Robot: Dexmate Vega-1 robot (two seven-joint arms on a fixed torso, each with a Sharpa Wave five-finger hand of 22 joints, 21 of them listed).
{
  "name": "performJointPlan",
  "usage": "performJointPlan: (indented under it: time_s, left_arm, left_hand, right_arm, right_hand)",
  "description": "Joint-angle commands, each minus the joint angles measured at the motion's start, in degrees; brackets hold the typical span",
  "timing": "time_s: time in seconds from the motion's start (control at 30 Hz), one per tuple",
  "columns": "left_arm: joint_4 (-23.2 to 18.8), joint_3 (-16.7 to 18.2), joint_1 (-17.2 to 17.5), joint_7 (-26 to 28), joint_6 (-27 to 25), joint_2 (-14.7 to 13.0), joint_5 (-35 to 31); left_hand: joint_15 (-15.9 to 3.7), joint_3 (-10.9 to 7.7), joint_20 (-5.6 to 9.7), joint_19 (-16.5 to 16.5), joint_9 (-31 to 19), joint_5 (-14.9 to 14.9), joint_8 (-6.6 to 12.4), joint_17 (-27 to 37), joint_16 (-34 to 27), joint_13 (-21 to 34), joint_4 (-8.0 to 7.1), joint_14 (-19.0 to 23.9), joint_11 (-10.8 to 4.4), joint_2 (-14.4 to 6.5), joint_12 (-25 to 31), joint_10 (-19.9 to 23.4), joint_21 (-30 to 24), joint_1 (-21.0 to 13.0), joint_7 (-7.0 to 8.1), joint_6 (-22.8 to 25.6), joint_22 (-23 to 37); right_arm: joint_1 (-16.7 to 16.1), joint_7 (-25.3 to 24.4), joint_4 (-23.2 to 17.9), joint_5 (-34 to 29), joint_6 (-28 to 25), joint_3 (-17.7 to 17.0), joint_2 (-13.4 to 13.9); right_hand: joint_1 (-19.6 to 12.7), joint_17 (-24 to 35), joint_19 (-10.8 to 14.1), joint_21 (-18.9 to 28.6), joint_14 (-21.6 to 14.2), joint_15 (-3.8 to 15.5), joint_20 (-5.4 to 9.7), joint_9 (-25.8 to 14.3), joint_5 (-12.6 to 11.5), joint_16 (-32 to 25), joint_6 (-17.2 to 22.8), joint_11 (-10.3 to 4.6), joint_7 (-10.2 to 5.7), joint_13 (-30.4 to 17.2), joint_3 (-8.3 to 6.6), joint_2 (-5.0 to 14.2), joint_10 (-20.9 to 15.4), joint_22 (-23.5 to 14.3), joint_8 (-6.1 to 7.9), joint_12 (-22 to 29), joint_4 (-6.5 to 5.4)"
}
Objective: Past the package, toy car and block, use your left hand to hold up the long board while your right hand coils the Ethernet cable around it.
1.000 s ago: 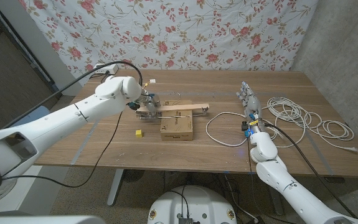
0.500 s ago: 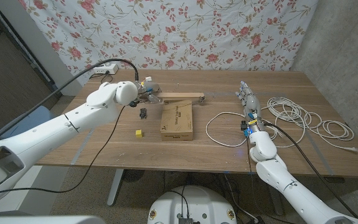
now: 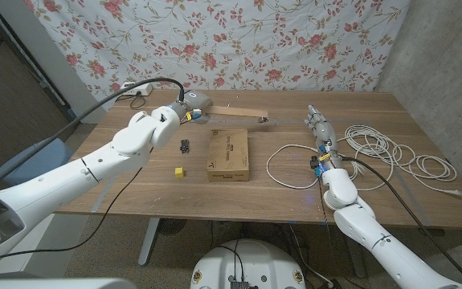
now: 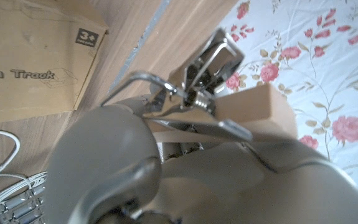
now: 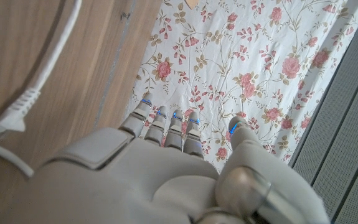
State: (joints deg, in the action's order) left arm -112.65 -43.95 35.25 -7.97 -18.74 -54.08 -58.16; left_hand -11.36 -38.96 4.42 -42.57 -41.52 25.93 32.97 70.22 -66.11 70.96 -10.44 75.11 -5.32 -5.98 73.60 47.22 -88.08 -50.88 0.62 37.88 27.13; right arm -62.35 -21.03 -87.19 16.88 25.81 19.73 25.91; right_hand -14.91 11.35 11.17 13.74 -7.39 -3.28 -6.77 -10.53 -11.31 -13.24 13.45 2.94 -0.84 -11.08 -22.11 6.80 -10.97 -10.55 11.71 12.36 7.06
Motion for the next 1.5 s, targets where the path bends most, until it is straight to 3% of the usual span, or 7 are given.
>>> performJointPlan:
  time_s: [0.03,0.23,0.47,0.87,1.17,1.37,1.5]
  left_arm:
    - [4.7,2.5,4.1,19.1,5.2,1.3,-13.0]
    - [7.7,3.7,5.7,28.5,5.1,2.7,-14.0]
    - [11.6,4.0,6.5,37.9,3.7,4.2,-15.4]
    - [17.1,3.4,6.6,50.8,1.0,6.3,-15.3]
    - [18.3,3.0,6.8,54.3,-0.7,7.1,-12.9]
    - [18.8,3.1,7.0,56.8,-1.5,7.7,-11.1]
    - [18.7,3.6,7.5,58.2,-1.7,8.1,-9.0]
  left_hand:
    - [0.06,-0.82,1.16,0.3,-1.4,0.9,1.27,0.2,-0.8,0.1,0.07,-0.6,-0.16,-2.6,1.5,-0.5,0.7,3.6,0.42,0.0,-0.3]
    - [-0.06,-1.12,1.16,0.2,-2.5,1.3,2.11,0.2,-1.2,0.1,0.23,-0.8,-0.23,-2.6,2.6,-0.7,0.6,4.2,0.44,-0.3,-0.3]
    - [-0.22,-1.41,1.24,0.6,-2.6,1.8,2.47,0.1,-1.5,0.1,0.35,-1.8,-0.39,-2.6,3.8,-1.4,1.2,4.9,0.44,-0.4,-1.1]
    - [-0.31,-1.78,1.37,0.6,-2.3,2.2,2.85,0.0,-2.1,0.0,0.55,-2.0,-0.54,-2.6,5.5,-2.0,1.1,5.8,0.38,-0.5,-1.8]
    - [-0.32,-2.02,1.50,0.6,-2.0,2.4,3.09,0.0,-2.5,-0.1,0.66,-2.2,-0.82,-2.7,6.7,-2.3,1.0,6.3,0.42,-0.5,-2.2]
    - [-0.34,-2.14,1.61,0.6,-1.9,2.5,3.23,0.0,-2.7,-0.1,0.72,-2.3,-0.81,-2.8,7.4,-2.5,1.0,6.6,0.34,-0.7,-2.5]
    - [-0.35,-2.20,1.68,0.6,-1.8,2.5,3.34,0.0,-2.8,-0.1,0.74,-2.3,-0.77,-2.8,7.9,-2.6,0.9,6.8,0.35,-0.7,-2.6]
  right_arm:
    - [-6.8,-10.0,-16.8,-9.3,-19.1,-1.7,6.4]
    - [-9.6,-11.9,-24.3,-12.5,-28.3,-2.1,9.7]
    - [-11.9,-12.6,-32.4,-15.7,-40.3,-1.7,13.0]
    - [-13.9,-13.8,-40.7,-20.9,-53.4,0.4,16.1]
    - [-14.0,-13.9,-46.3,-25.1,-64.7,3.2,17.9]
    - [-14.5,-14.0,-48.8,-26.8,-69.0,4.2,19.1]
    - [-13.2,-13.8,-50.6,-29.1,-75.2,6.6,19.4]
  right_hand:
    - [-1.6,0.3,0.5,0.1,-0.7,0.16,-0.24,-0.1,0.1,-0.5,0.7,-0.44,-0.12,-0.2,-0.62,0.38,-1.0,-0.3,0.50,0.2,1.02]
    - [-2.5,0.3,0.5,0.0,-0.9,0.33,-0.30,-0.1,0.3,-0.6,1.0,-0.11,-0.25,-0.2,-0.98,0.49,-1.2,-0.3,0.49,0.2,1.50]
    - [-3.6,0.5,0.8,0.1,-1.2,0.64,-0.28,-0.2,0.4,-0.7,1.1,-0.88,-0.51,-0.3,-1.49,0.86,-1.4,-0.3,0.42,0.2,1.92]
    - [-5.7,0.6,1.9,0.4,-2.8,1.59,-0.01,-0.2,0.6,-1.3,1.7,-1.53,-0.42,-0.4,-2.23,1.00,-2.4,-0.3,0.45,0.3,2.53]
    - [-8.7,1.4,5.9,1.7,-7.7,3.16,0.55,-0.3,1.1,-3.5,3.9,-0.91,0.07,-0.5,-2.58,0.55,-5.5,-0.5,0.77,0.9,2.67]
    - [-9.7,1.5,6.1,1.8,-7.8,3.36,0.45,-0.4,1.1,-3.6,4.2,-1.07,0.15,-0.5,-2.87,0.63,-5.8,-0.5,0.81,0.9,2.90]
    - [-10.8,1.6,6.2,1.8,-7.6,3.55,0.57,-0.4,1.0,-3.5,4.3,-1.28,0.00,-0.5,-3.30,0.90,-5.8,-0.5,0.77,0.8,3.13]
